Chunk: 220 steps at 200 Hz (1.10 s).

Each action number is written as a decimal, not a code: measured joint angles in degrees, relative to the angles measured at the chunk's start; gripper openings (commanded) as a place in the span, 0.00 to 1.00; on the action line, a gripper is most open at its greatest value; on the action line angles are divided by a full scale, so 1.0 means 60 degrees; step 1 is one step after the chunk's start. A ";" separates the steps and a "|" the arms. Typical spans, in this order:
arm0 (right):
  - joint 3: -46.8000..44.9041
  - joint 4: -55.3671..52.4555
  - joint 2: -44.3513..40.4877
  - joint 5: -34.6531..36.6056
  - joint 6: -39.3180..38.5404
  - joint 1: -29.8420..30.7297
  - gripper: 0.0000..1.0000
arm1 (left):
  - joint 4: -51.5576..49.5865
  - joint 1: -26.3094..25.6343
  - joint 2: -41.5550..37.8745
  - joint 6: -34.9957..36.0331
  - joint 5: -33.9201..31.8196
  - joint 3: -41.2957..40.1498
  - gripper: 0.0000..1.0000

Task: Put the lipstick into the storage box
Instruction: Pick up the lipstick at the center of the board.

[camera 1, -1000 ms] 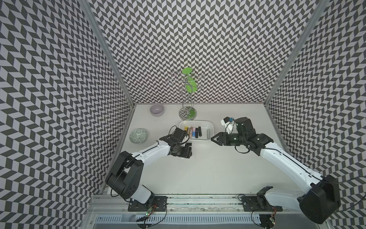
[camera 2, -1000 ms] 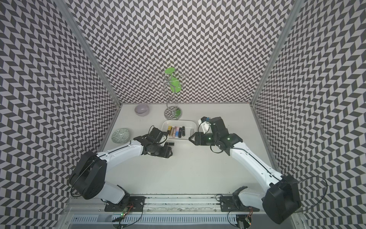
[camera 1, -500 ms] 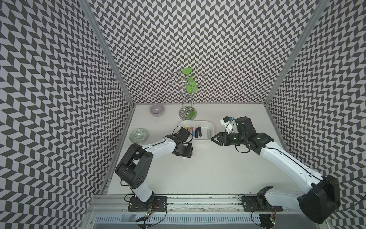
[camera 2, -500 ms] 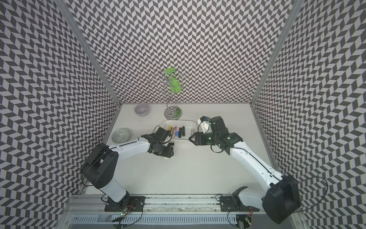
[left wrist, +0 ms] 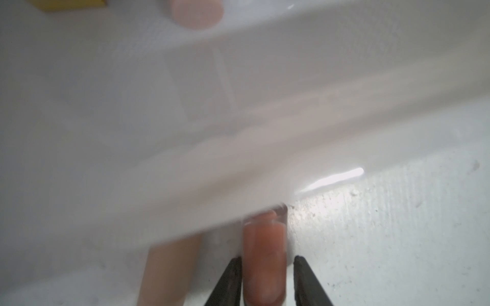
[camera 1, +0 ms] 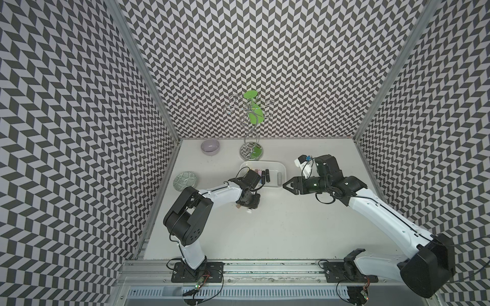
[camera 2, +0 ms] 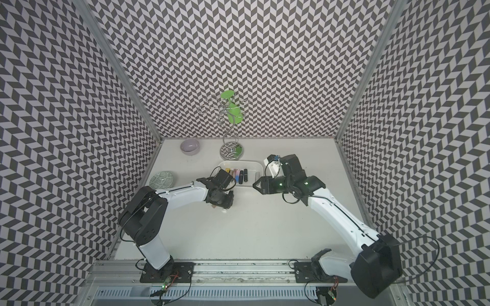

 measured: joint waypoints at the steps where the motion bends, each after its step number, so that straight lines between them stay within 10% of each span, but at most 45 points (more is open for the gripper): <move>1: 0.0004 -0.0007 0.0000 0.0000 -0.0004 0.0000 0.59 | 0.0004 -0.0004 0.0000 -0.0011 -0.0007 0.0000 0.29; 90: 0.0004 -0.0098 -0.0018 0.0007 -0.0040 -0.0004 0.59 | -0.0055 -0.0270 -0.0310 -0.0211 0.0535 -0.0273 0.22; 220: 0.0007 0.0790 -0.0408 -0.1523 0.1067 -0.0331 0.62 | 0.2324 0.0138 -0.4277 -0.1198 0.6747 -0.0663 0.25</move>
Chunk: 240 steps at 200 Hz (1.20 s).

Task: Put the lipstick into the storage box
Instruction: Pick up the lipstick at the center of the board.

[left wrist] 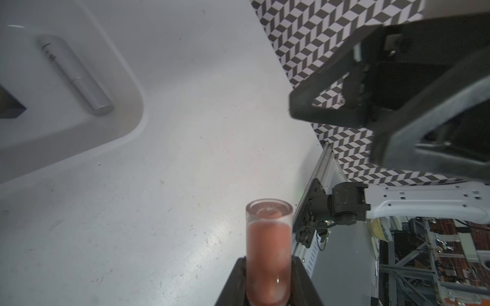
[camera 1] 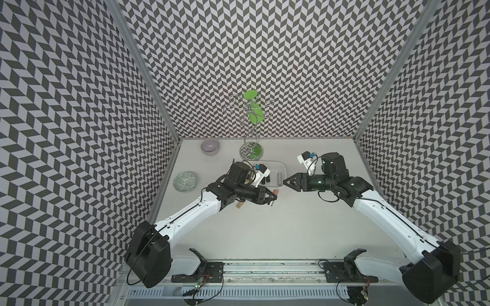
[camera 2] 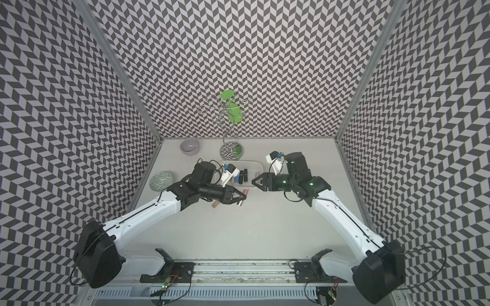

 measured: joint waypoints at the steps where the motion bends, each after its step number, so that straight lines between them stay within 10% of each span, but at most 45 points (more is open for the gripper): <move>1: 0.0000 0.0015 -0.0004 -0.0011 0.0015 0.0000 0.62 | 0.0025 0.0007 -0.0011 -0.0015 0.0025 -0.0004 0.25; 172: -0.0127 0.3147 0.0142 -0.1370 0.2317 0.1151 0.72 | 0.2113 0.1297 -0.0605 -0.1679 0.2535 -0.0251 0.26; 240: -0.0127 0.3461 0.0302 -0.1231 0.2550 0.1464 0.51 | 0.2233 0.1311 -0.0608 -0.1745 0.2648 -0.0248 0.26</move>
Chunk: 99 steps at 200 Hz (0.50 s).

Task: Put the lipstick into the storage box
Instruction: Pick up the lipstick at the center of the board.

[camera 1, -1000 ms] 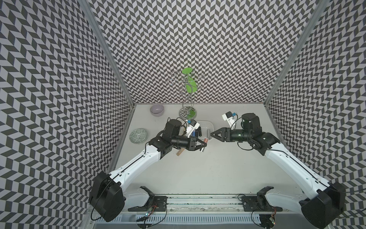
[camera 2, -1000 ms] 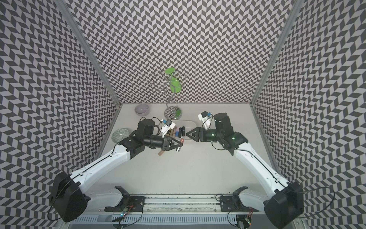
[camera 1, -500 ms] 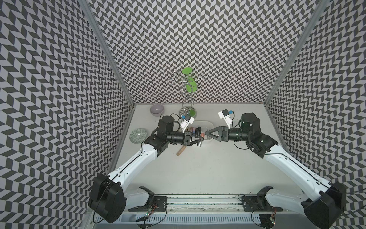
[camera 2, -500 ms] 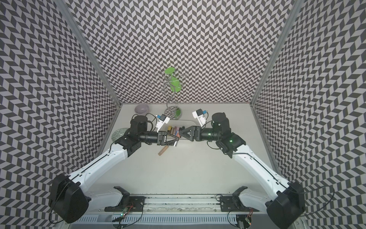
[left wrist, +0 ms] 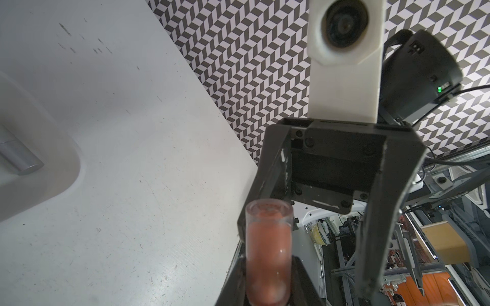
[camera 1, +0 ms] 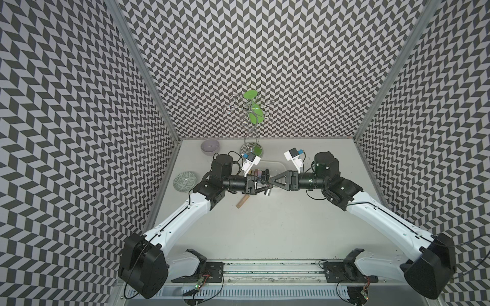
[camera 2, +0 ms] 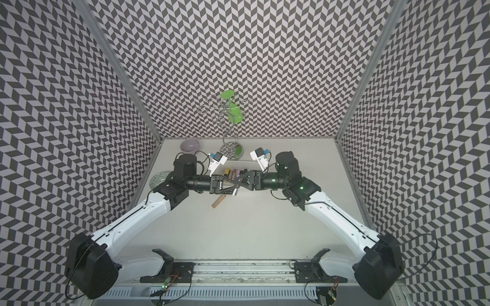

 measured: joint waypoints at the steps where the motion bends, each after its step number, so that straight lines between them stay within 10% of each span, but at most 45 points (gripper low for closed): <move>1: 0.0000 0.0007 0.0004 0.0004 0.0000 0.0000 0.51 | 0.0004 0.0004 -0.0004 0.0000 0.0000 -0.0004 0.25; 99: 0.0091 0.0441 0.0357 -0.0018 0.0306 0.0127 0.31 | 0.0109 0.0164 -0.0029 0.0058 0.0339 0.0007 0.25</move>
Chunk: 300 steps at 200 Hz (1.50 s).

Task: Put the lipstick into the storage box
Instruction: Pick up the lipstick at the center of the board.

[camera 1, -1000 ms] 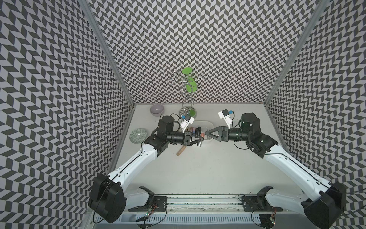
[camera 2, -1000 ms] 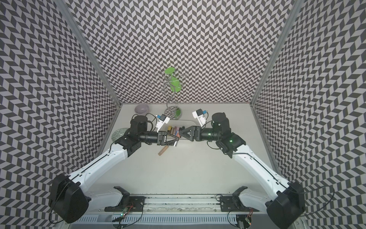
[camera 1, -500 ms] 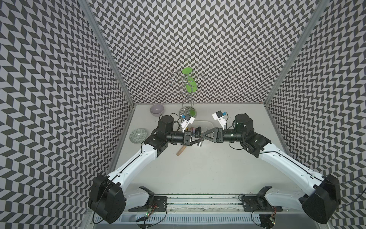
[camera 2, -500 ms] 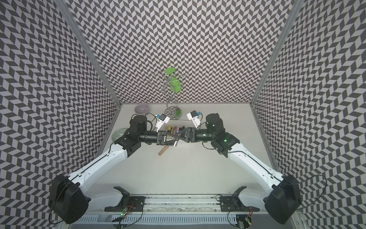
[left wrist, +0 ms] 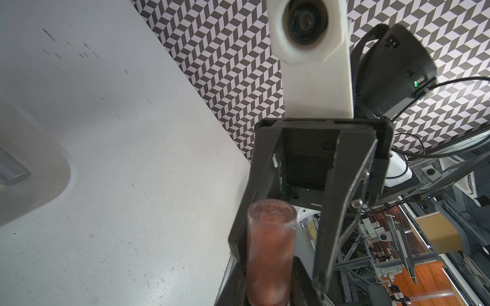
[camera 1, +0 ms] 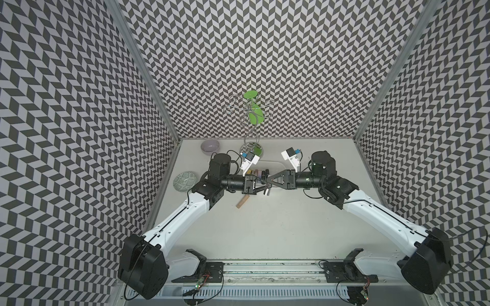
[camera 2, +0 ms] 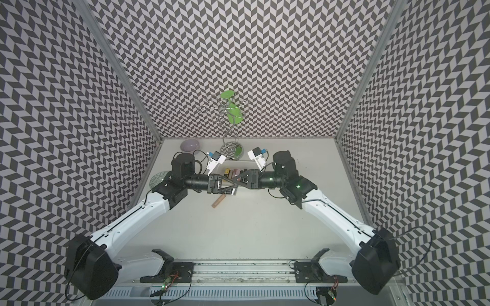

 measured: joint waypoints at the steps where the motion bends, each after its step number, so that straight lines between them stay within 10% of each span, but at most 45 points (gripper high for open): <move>1: 0.0000 0.0000 0.0000 -0.0004 0.0004 0.0000 0.31 | 0.0000 0.0000 -0.0004 0.0000 0.0000 0.0000 0.25; 61: -0.0022 0.0379 0.0022 0.0124 0.0448 0.0004 0.37 | 0.0033 0.0029 0.0000 -0.0015 -0.0018 0.0117 0.25; 130: -0.0084 0.0670 0.0036 0.0277 0.0849 0.0004 0.19 | 0.0109 0.0066 0.0000 -0.0015 -0.0069 0.0168 0.27; 188: -0.0095 0.0962 0.0066 0.0339 0.0841 0.0138 0.15 | 0.0058 -0.0062 -0.0007 -0.0040 -0.0113 0.0168 0.55; 194: -0.0095 0.0973 0.0066 0.0339 0.0845 0.0142 0.15 | 0.0047 -0.0062 0.0000 -0.0044 -0.0120 0.0168 0.63; 197: -0.0095 0.0973 0.0066 0.0342 0.0845 0.0142 0.15 | 0.0055 -0.0058 0.0000 -0.0087 -0.0117 0.0168 0.89; 201: -0.0095 0.0976 0.0066 0.0342 0.0841 0.0142 0.15 | 0.0036 -0.0058 0.0007 -0.0040 -0.0127 0.0171 0.98; 300: 0.0841 -0.0714 0.0331 0.1304 -0.0324 -0.0055 0.16 | -0.0659 0.0259 -0.0029 0.0204 -0.0648 0.0291 0.99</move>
